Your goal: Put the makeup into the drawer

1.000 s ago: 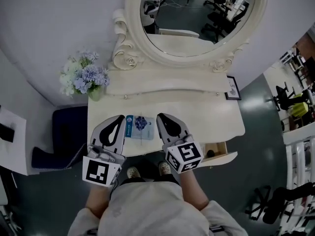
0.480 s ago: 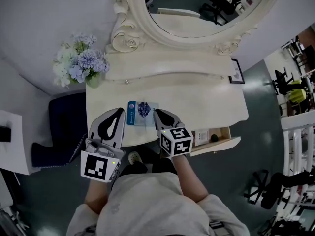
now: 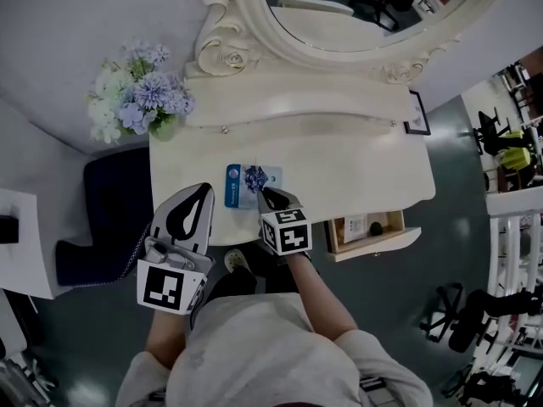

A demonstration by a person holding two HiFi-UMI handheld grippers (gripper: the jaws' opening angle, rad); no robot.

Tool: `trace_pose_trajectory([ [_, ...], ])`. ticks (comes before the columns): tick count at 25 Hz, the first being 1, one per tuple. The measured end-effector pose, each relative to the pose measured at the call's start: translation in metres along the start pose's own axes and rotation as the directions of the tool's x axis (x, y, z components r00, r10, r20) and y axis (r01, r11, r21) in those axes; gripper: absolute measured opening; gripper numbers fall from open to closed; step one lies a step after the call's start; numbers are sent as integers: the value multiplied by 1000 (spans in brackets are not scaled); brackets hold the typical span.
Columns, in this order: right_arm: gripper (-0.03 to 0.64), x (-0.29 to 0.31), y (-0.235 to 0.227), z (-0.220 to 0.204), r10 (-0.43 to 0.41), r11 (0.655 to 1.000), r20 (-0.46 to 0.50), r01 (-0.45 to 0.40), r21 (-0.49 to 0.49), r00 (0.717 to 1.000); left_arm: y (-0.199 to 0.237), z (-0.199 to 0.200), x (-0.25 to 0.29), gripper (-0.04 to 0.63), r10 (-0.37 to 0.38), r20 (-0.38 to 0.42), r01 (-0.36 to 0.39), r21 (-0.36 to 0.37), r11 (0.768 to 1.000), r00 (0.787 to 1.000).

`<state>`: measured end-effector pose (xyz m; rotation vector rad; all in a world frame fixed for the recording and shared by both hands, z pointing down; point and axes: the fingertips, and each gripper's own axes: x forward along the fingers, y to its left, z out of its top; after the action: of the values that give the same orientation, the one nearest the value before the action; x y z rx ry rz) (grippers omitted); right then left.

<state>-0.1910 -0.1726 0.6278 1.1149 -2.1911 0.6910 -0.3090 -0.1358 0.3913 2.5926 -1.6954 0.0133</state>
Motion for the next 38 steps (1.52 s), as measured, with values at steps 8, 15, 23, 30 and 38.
trace_pose_trajectory([
  [8,34,22,1,-18,-78,997,-75,77,-25,994,7,-4,-7,14,16,0,-16,-6,1000,1000],
  [15,112,23,7,-14,-86,996,-82,83,-40,993,14,-2,-10,14,38,11,-38,-9,999,999],
  [23,118,27,16,-13,-96,993,-80,89,-78,992,13,1,-6,14,38,11,-38,0,999,999],
  [30,56,28,20,-13,-96,986,-110,80,-145,989,10,1,1,14,35,9,-35,0,999,999],
  [38,21,22,15,-14,-30,997,-48,27,-66,998,-1,5,7,14,27,11,-27,8,1000,1000],
])
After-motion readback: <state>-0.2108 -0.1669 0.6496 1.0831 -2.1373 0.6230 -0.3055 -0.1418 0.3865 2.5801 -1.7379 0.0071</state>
